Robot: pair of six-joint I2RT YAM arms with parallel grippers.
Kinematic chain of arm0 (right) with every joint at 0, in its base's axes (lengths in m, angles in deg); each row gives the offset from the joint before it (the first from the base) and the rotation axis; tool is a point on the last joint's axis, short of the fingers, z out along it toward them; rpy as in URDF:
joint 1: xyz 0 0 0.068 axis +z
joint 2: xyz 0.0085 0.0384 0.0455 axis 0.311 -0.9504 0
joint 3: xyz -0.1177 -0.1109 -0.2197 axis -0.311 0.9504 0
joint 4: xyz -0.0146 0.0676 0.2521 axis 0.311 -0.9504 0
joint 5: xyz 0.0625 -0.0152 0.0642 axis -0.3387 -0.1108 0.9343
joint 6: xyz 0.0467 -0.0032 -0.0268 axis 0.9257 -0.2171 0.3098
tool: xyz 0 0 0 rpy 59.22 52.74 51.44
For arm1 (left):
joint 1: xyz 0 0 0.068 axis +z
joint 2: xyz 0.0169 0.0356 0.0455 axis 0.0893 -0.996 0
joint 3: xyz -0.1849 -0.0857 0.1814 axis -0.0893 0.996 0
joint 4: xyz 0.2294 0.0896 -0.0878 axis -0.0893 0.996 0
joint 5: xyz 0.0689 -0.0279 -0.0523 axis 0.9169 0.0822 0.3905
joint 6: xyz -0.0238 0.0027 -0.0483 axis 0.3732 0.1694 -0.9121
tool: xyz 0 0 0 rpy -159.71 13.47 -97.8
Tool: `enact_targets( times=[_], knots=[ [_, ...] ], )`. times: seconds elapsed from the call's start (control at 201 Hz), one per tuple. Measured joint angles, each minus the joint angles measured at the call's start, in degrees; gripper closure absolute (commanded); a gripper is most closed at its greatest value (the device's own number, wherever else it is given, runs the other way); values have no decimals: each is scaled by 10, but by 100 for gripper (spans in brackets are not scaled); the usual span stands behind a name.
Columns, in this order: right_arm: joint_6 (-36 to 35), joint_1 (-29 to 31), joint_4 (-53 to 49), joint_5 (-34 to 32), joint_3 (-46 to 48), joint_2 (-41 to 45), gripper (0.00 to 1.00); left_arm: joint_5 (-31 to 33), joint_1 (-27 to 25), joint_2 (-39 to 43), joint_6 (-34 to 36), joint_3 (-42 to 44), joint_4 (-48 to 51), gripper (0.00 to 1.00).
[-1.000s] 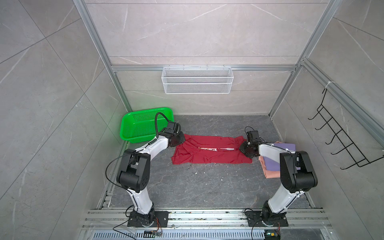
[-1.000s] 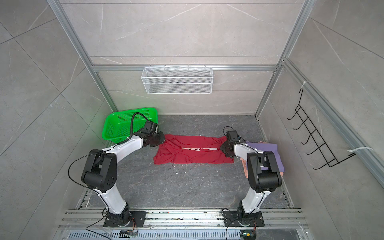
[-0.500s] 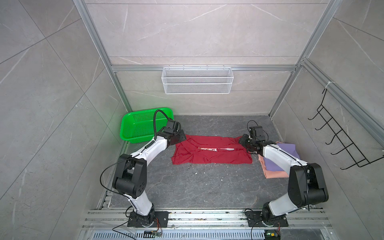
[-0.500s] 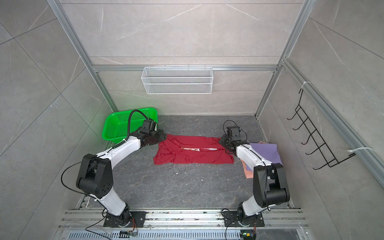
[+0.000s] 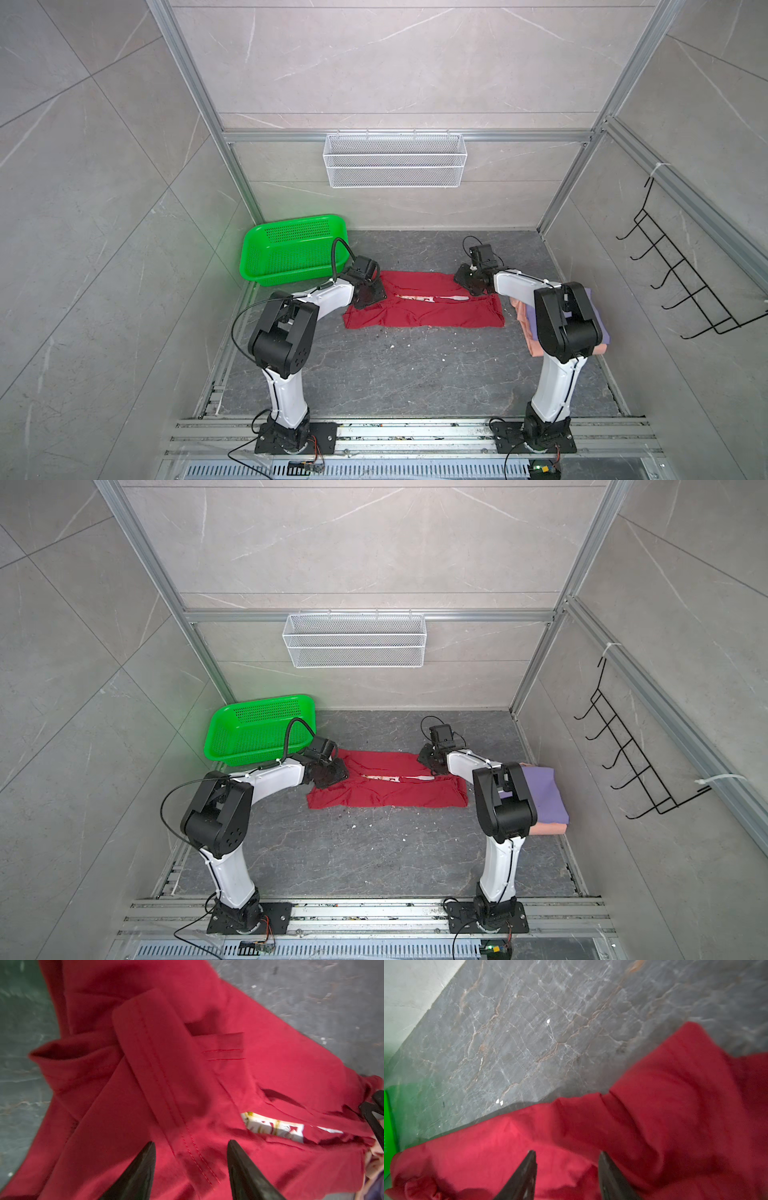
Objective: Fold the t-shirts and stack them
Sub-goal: 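Drag the strip's stack-side end toward the robot with the right gripper while left holds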
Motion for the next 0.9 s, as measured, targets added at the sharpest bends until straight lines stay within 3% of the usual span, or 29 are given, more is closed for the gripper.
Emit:
enact_targets(
  times=[0.169, 0.493, 0.737, 0.901],
  knots=[
    [-2, 0, -10, 2, 10, -5, 54, 15, 0, -52, -8, -49, 0, 42],
    [23, 28, 10, 7, 144, 89, 55, -23, 12, -207, 52, -271, 9, 42],
    [131, 147, 113, 3, 287, 172, 55, -111, 18, -397, 96, -574, 52, 42],
    [212, 277, 156, -11, 305, 171, 54, -166, 18, -456, 96, -664, 53, 42]
  ],
)
